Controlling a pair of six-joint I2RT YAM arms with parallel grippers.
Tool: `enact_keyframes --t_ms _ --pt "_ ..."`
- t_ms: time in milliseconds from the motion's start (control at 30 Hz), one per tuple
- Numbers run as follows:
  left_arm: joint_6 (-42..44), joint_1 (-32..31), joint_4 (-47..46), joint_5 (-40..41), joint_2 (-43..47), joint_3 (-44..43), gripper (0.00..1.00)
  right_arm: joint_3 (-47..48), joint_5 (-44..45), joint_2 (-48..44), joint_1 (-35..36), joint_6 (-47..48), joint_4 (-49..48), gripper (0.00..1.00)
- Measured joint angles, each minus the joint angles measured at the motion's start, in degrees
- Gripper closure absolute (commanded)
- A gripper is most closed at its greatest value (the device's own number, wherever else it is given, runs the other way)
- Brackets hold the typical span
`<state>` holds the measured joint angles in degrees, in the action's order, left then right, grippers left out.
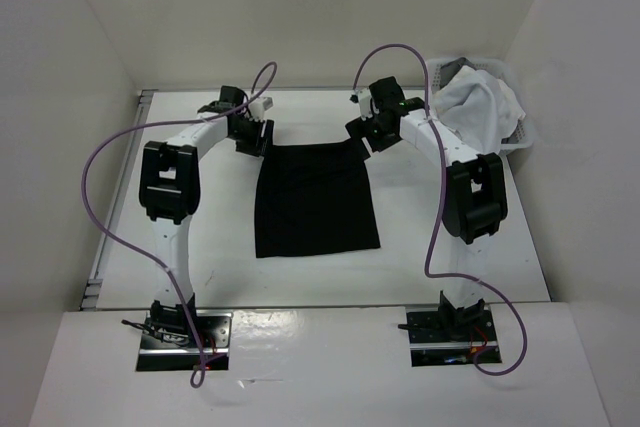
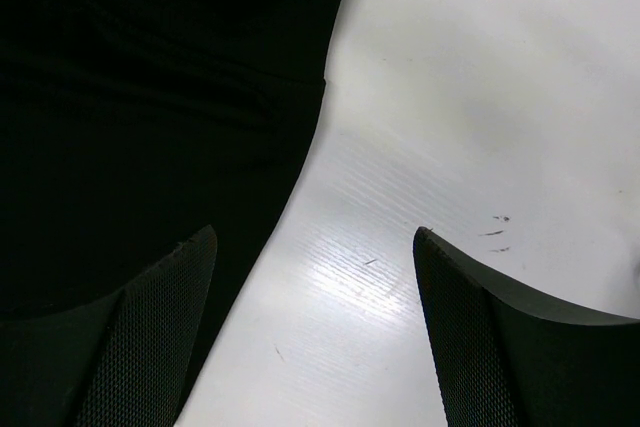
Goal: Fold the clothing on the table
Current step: Fold the skirt
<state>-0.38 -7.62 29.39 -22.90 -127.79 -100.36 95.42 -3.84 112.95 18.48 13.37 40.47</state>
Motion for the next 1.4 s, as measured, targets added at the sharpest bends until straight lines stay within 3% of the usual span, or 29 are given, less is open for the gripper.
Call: enact_keyframes --t_ms 433,867,1033,1400 --pt "-0.07 -2.1 -0.26 0.59 -2.32 -2.64 0.41 0.0 0.0 0.28 -0.04 0.0 0.09 0.16" --pt "-0.11 -2.8 -0.44 1.66 -3.19 -3.19 0.71 0.85 -0.15 2.49 -0.04 0.0 0.33 0.16" --pt "-0.17 -2.82 -0.24 2.01 -3.19 -3.19 0.83 7.26 -2.84 6.97 -0.04 -0.44 1.14 0.16" --pt "0.02 -2.82 -0.59 2.05 -2.38 -1.53 0.91 23.74 -12.31 22.38 -3.52 -2.19 2.84 0.16"
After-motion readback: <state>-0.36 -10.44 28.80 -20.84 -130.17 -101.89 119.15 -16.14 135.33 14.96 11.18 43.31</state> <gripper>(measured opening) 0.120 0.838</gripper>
